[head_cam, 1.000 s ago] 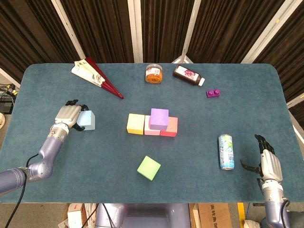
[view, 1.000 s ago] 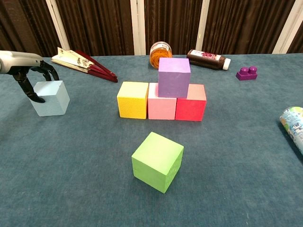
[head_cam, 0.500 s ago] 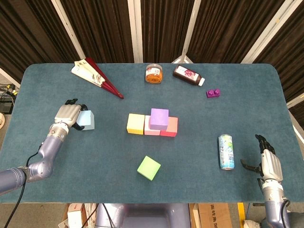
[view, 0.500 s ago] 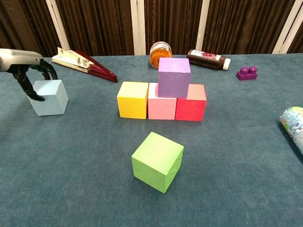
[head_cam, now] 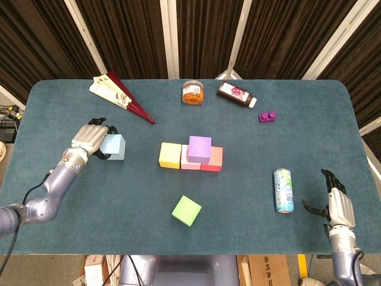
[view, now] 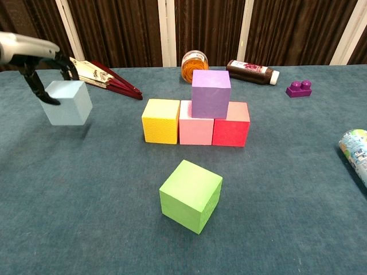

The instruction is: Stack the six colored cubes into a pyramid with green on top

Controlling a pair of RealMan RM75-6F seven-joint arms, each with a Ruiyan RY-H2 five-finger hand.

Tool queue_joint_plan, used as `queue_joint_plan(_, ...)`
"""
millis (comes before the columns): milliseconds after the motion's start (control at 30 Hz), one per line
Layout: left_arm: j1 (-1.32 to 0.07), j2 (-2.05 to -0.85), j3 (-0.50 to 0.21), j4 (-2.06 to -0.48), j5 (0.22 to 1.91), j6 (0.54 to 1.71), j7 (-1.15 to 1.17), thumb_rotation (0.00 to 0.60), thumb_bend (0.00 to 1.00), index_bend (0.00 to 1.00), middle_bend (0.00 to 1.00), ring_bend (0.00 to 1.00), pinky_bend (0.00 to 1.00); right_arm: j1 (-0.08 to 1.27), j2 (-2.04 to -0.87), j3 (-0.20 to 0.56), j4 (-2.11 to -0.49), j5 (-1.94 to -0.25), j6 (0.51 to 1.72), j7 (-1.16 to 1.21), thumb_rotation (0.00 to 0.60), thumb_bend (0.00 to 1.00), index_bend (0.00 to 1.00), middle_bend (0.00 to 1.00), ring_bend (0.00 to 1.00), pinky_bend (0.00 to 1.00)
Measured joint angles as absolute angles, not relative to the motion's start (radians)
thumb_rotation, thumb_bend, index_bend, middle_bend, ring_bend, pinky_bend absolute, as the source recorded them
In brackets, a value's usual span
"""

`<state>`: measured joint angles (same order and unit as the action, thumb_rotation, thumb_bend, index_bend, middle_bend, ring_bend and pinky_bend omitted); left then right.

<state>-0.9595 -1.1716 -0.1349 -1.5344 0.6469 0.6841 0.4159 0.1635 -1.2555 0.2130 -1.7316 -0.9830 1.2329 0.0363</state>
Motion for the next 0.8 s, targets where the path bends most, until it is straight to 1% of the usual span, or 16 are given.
queue_joint_plan(133, -1.010, -1.096, -0.148, -1.610, 0.669, 0.635, 0.415, 0.600, 0.39, 0.31, 0.31, 0.00, 0.00, 0.164, -1.258, 0.213, -1.735, -0.981, 1.238, 0.027, 0.600, 0.27, 0.06, 0.06, 0.00, 0.00)
queue_joint_plan(400, -1.074, -1.114, -0.149, -1.635, 0.633, 0.651, 0.429, 0.600, 0.39, 0.31, 0.30, 0.00, 0.00, 0.159, -1.255, 0.214, -1.744, -0.985, 1.253, 0.024, 0.600, 0.27, 0.06, 0.06, 0.00, 0.00)
queue_joint_plan(500, -1.105, -1.139, -0.144, -1.638, 0.588, 0.679, 0.449, 0.600, 0.39, 0.30, 0.30, 0.00, 0.00, 0.156, -1.249, 0.214, -1.747, -0.989, 1.254, 0.029, 0.600, 0.27, 0.06, 0.06, 0.00, 0.00)
queue_joint_plan(800, -1.189, -1.223, -0.155, -1.693, 0.467, 0.834, 0.533, 0.600, 0.38, 0.31, 0.30, 0.00, 0.00, 0.153, -1.237, 0.216, -1.740, -0.992, 1.246, 0.045, 0.600, 0.27, 0.06, 0.06, 0.00, 0.00)
